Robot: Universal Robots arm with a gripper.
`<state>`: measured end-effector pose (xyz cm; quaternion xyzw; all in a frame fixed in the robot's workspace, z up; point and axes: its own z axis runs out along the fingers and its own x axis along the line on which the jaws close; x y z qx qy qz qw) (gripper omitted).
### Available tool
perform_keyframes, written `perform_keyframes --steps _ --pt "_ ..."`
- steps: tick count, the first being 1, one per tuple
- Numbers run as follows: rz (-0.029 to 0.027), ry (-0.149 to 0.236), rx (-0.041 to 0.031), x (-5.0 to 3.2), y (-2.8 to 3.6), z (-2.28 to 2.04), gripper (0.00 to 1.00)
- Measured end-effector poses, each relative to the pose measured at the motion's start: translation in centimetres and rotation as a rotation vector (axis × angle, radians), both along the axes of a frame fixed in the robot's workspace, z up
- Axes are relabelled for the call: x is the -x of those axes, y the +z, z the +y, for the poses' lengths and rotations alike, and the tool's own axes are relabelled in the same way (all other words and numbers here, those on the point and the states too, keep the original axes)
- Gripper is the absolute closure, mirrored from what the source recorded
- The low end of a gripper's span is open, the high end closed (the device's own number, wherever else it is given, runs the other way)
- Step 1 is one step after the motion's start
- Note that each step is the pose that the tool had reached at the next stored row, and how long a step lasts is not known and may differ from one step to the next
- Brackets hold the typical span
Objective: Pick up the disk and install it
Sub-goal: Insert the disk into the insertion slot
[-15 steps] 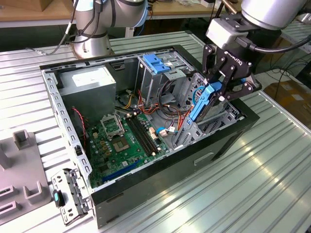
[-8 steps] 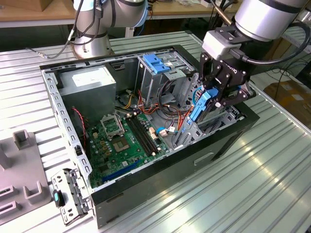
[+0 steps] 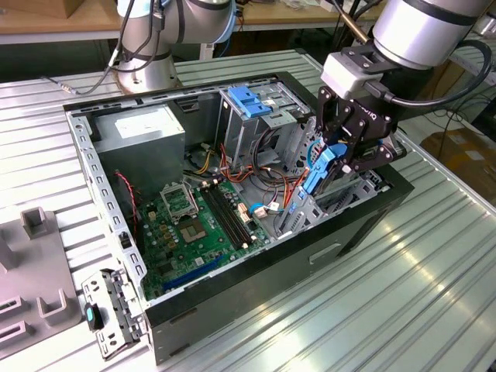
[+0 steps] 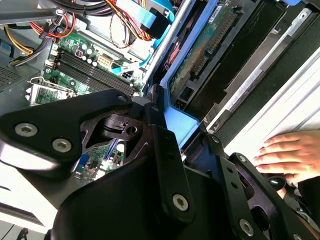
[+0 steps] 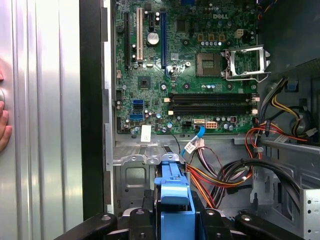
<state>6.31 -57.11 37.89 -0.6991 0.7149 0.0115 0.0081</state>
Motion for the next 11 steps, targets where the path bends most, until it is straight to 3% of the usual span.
perform_keyframes --steps 6,7,11 --pt "0.0000 0.000 0.0003 0.00 0.00 0.00 0.62" --pt "0.0000 0.000 0.0003 0.00 0.00 0.00 0.55" --pt "0.0001 0.000 0.0007 0.00 0.00 0.00 0.57"
